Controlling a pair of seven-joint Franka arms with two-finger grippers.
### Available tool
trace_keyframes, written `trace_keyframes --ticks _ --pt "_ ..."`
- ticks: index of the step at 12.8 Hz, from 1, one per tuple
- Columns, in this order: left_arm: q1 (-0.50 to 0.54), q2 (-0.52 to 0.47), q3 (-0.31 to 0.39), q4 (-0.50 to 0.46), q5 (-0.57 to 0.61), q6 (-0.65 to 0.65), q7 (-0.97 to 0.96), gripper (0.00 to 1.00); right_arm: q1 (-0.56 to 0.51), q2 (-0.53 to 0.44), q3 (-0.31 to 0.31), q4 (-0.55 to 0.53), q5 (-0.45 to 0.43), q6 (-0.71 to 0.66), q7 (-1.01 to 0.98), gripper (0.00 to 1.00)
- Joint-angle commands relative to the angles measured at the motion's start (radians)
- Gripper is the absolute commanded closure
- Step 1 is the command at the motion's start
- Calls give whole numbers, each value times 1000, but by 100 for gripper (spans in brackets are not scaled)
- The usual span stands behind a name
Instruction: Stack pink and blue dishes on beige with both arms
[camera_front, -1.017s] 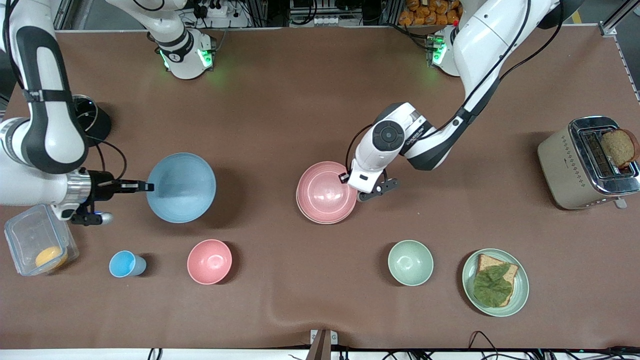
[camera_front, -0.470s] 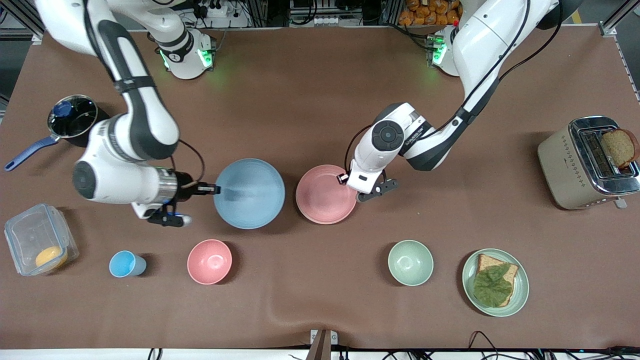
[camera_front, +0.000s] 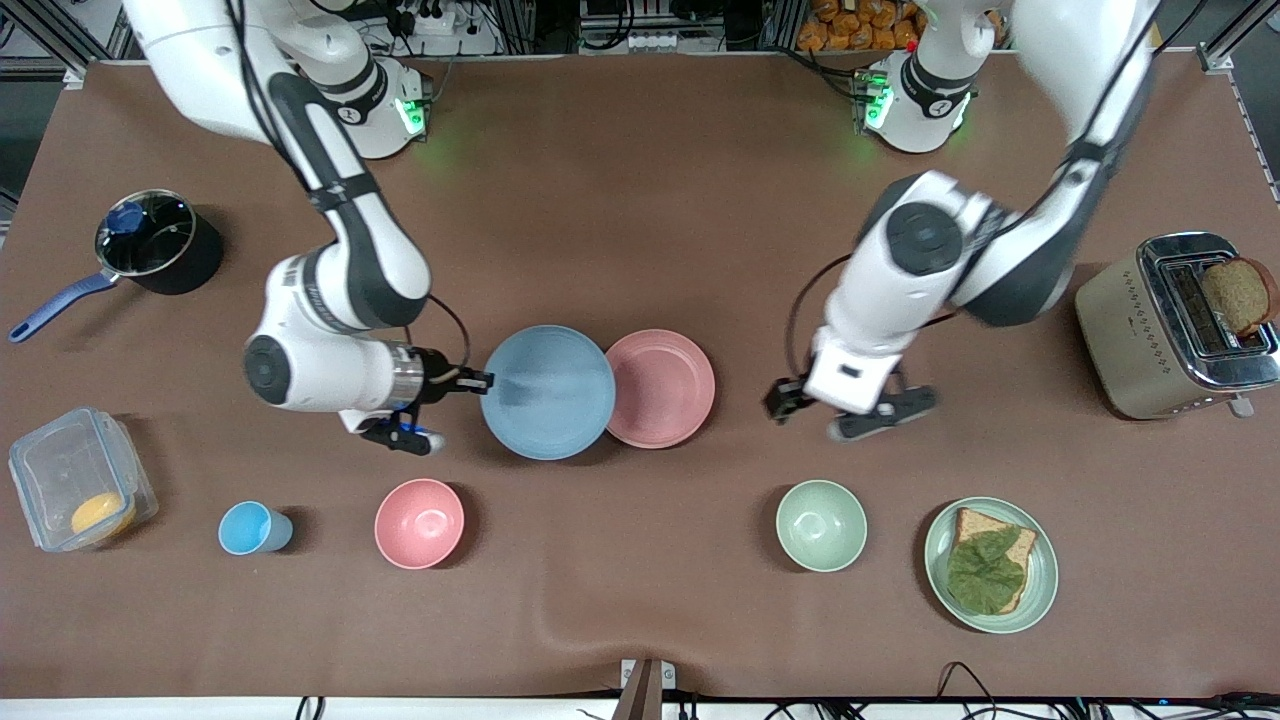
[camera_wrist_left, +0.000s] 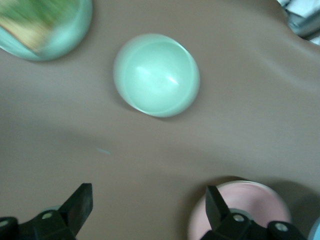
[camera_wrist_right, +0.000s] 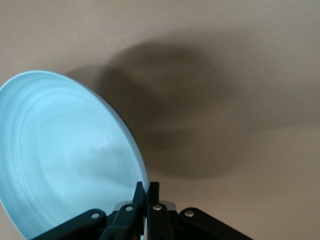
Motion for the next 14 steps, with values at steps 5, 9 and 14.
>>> trace_keyframes --ticks 5,9,14 --pt "215 -259 -4 25 -108 -288 416 0 190 59 -11 3 25 166 190 100" --pt "61 -350 296 48 -239 -365 658 0 239 85 -11 3 25 238 214 100" --pt "1 -377 387 49 -263 -414 698 0 262 105 -11 6 32 272 265 1"
